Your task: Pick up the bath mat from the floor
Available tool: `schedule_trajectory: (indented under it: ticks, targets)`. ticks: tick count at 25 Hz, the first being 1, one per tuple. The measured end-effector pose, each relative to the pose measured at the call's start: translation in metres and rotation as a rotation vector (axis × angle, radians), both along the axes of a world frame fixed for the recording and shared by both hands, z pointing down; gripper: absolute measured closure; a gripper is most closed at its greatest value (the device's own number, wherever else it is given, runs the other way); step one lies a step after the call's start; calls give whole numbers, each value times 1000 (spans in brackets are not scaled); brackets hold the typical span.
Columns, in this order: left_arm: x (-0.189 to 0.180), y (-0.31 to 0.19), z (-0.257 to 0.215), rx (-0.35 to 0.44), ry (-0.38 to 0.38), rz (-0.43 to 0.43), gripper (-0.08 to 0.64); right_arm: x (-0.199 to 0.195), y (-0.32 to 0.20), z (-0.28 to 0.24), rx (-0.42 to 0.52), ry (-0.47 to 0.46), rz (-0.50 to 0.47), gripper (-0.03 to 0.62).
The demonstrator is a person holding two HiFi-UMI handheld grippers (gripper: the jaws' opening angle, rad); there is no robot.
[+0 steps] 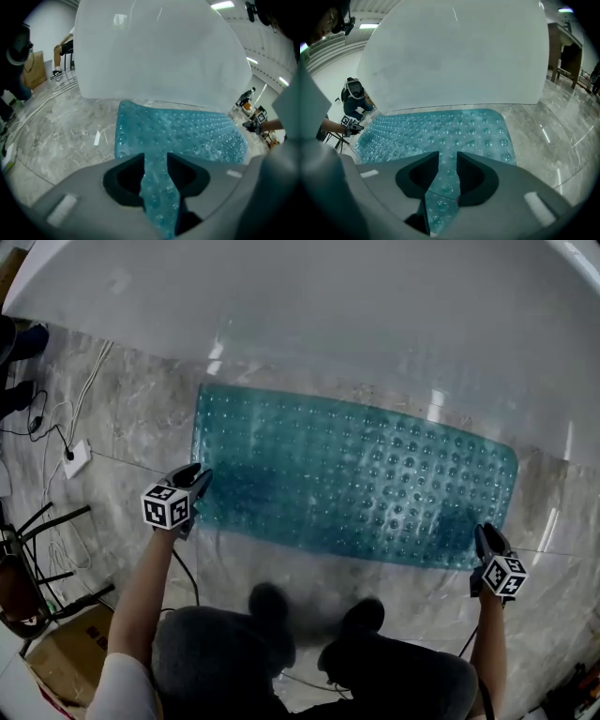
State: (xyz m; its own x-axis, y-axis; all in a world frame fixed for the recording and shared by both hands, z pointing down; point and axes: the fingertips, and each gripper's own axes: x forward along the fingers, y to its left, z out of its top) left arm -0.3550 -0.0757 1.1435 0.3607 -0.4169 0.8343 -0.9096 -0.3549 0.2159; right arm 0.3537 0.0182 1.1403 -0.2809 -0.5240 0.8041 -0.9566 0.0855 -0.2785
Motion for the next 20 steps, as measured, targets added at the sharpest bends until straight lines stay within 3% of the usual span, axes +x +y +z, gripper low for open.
schedule_trajectory:
  ticks: [6, 8, 13, 17, 20]
  targets:
    - [-30, -8, 19, -3, -83, -27, 377, 21, 0, 23, -13, 48, -3, 451]
    - [-42, -8, 30, -37, -107, -30, 329, 30, -1, 30, -14, 63, -2, 443]
    - [-53, -13, 55, -160, -58, -70, 208, 52, -1, 47, -17, 93, 14, 418]
    - [-47, -13, 59, -197, -20, -100, 189, 69, 1, 53, -26, 108, 21, 383]
    - [-42, -14, 61, -197, -32, -111, 199, 86, 1, 54, -30, 127, 36, 343]
